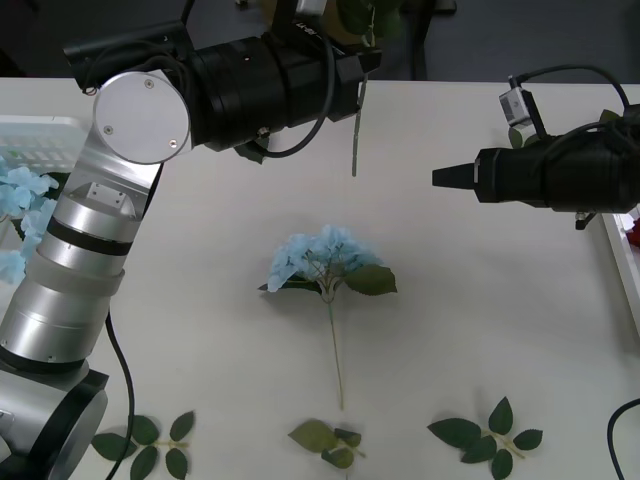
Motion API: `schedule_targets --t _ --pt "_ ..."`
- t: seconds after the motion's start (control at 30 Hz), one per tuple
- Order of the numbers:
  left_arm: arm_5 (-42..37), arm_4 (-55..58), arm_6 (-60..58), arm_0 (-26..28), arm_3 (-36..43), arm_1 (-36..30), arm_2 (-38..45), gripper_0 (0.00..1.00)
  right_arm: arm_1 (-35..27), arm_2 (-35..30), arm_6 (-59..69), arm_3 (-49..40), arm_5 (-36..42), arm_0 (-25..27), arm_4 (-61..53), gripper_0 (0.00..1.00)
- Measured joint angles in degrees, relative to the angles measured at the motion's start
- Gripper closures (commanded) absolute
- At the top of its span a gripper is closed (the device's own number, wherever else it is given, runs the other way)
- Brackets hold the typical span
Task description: Place the red flowers into the right box and the blue flowers into the left box. If a person shows an open palm, hand one flower to the person first, then continue sorting.
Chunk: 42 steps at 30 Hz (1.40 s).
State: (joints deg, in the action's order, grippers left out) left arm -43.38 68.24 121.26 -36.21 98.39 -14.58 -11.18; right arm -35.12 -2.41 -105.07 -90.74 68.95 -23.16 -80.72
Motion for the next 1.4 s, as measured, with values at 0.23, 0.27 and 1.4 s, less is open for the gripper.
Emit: schedule_targets --t 0.23,0.27,1.4 --pt "5.81 -0.14 0.0 1.36 -0.05 0.08 -4.83 1.0 0.01 -4.48 -30.88 16.05 2.54 2.86 -31.55 0.01" --pt "5.82 -0.12 0.0 1.42 -0.06 0.08 -4.91 1.0 0.01 -4.52 -32.1 17.71 3.03 3.26 -34.41 0.01" --pt "4.9 4.96 0.0 1.54 -0.08 -1.29 -4.92 1.0 14.86 14.13 -50.41 20.05 -18.11 -2.3 -57.41 0.66"
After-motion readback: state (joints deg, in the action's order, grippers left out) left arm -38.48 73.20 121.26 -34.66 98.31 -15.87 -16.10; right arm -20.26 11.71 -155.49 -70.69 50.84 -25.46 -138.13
